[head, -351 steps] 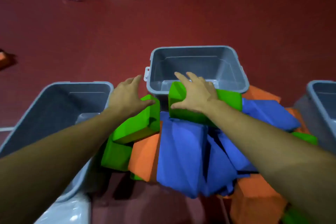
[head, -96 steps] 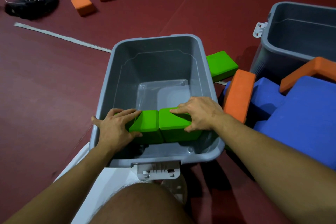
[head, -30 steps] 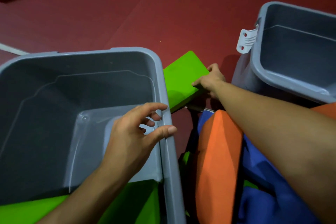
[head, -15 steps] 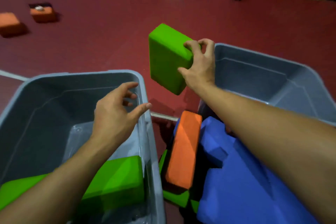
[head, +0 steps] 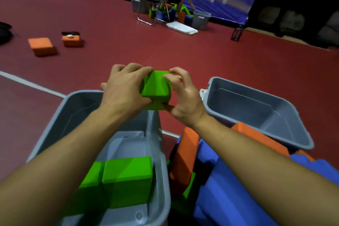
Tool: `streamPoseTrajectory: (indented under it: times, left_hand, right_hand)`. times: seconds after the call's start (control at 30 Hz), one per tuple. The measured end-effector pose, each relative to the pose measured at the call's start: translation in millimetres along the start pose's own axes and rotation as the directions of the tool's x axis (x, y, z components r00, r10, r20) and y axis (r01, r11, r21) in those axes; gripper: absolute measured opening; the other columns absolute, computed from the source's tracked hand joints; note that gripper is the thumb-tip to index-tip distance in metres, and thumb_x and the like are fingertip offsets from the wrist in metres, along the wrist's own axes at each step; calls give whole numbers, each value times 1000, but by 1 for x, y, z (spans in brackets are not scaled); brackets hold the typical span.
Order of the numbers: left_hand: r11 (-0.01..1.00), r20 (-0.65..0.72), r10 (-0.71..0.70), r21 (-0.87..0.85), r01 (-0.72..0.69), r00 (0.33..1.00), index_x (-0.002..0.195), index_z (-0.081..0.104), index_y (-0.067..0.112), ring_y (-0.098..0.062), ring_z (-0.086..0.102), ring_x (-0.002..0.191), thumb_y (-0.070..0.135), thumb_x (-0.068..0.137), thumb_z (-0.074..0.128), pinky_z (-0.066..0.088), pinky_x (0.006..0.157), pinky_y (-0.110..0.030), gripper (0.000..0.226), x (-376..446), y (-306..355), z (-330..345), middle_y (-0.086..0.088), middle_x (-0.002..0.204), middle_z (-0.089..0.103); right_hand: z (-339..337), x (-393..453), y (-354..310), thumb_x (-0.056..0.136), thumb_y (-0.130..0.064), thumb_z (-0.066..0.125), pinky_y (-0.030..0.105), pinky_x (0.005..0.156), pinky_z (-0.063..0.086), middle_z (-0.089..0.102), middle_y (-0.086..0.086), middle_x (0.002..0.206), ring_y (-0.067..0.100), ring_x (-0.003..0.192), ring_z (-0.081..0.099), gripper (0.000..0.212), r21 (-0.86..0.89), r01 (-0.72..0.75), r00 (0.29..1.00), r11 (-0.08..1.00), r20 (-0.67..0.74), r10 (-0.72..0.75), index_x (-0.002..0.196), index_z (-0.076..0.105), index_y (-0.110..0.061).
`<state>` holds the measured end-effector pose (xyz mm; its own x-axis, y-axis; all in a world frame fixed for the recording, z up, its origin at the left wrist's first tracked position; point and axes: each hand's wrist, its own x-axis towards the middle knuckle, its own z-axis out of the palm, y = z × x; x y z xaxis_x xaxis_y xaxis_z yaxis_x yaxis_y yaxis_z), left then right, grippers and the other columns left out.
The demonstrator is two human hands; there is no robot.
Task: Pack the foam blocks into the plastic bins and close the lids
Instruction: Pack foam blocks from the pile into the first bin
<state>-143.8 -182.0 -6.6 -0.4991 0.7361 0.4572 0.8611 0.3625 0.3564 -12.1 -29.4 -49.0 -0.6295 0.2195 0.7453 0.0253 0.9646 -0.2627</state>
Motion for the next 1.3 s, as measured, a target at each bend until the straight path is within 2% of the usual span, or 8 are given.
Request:
streamPoseTrajectory:
  times: [0.1, 0.27, 0.37, 0.47, 0.67, 0.9, 1.1, 1.3]
  left_hand:
    - [998, -82, -48, 24, 50, 996, 134, 50, 34, -34, 40, 118, 31, 57, 86, 47, 85, -60, 85, -19, -32, 6, 3, 131, 54]
    - [988, -56, -124, 90, 129, 991, 131, 52, 33, -36, 43, 118, 28, 52, 88, 46, 87, -62, 88, -48, -73, 31, 1, 130, 57]
    - [978, 60, -199, 84, 193, 978, 132, 52, 36, -34, 42, 122, 34, 50, 86, 46, 89, -61, 89, -63, -88, 55, 4, 132, 56]
    - [975, 137, -209, 103, 196, 968, 132, 50, 39, -32, 44, 124, 41, 46, 80, 46, 91, -59, 91, -73, -99, 73, 6, 133, 56]
    - [963, 157, -261, 105, 247, 952, 133, 54, 37, -30, 40, 124, 27, 49, 89, 47, 90, -58, 91, -86, -105, 78, 6, 132, 56]
    - [937, 119, -342, 118, 328, 932, 135, 52, 38, -25, 34, 129, 22, 58, 86, 44, 84, -56, 86, -100, -108, 56, 10, 137, 52]
    - [944, 95, -316, 134, 302, 944, 131, 55, 37, -31, 45, 121, 35, 45, 77, 47, 89, -58, 89, -109, -145, 44, 4, 130, 59]
    - [949, 113, -295, 148, 278, 949, 131, 55, 38, -30, 52, 119, 46, 40, 75, 50, 90, -55, 93, -115, -180, 41, 5, 128, 61]
  right_hand:
    - [15, -30, 21, 60, -24, 86, 37, 97, 48, 40, 1, 139, 24, 119, 51, 102, -91, -340, 928, 936, 125, 350, 145, 31, -37]
    - [33, -105, 81, 76, -57, 72, 45, 106, 38, 28, 13, 151, 45, 127, 43, 98, -503, -659, 466, 559, 311, 829, 151, 11, -44]
    - [42, -124, 92, 78, -69, 63, 44, 105, 38, 20, 28, 153, 47, 130, 43, 101, -544, -768, 206, 337, 288, 935, 155, 3, -41]
    - [53, -136, 98, 78, -73, 59, 44, 103, 40, 35, 28, 147, 43, 131, 43, 100, -573, -767, 143, 289, 286, 947, 155, 3, -40]
    - [54, -111, 68, 77, -56, 66, 41, 78, 42, 58, 18, 122, 41, 110, 58, 77, -514, -816, 286, 265, 40, 957, 141, 30, -33]
    - [31, -22, 2, 60, -43, 70, 39, 72, 46, 52, 4, 121, 30, 102, 56, 72, -243, -551, 824, 798, -310, 474, 119, 32, -31]
    - [56, -8, -49, 58, -27, 78, 33, 81, 42, 55, 15, 118, 33, 97, 53, 70, 19, -200, 936, 980, -291, 197, 112, 34, -20]
    - [95, -56, -41, 57, -29, 77, 43, 74, 50, 46, 5, 116, 22, 94, 50, 69, 144, -278, 960, 950, 6, 280, 111, 35, -19]
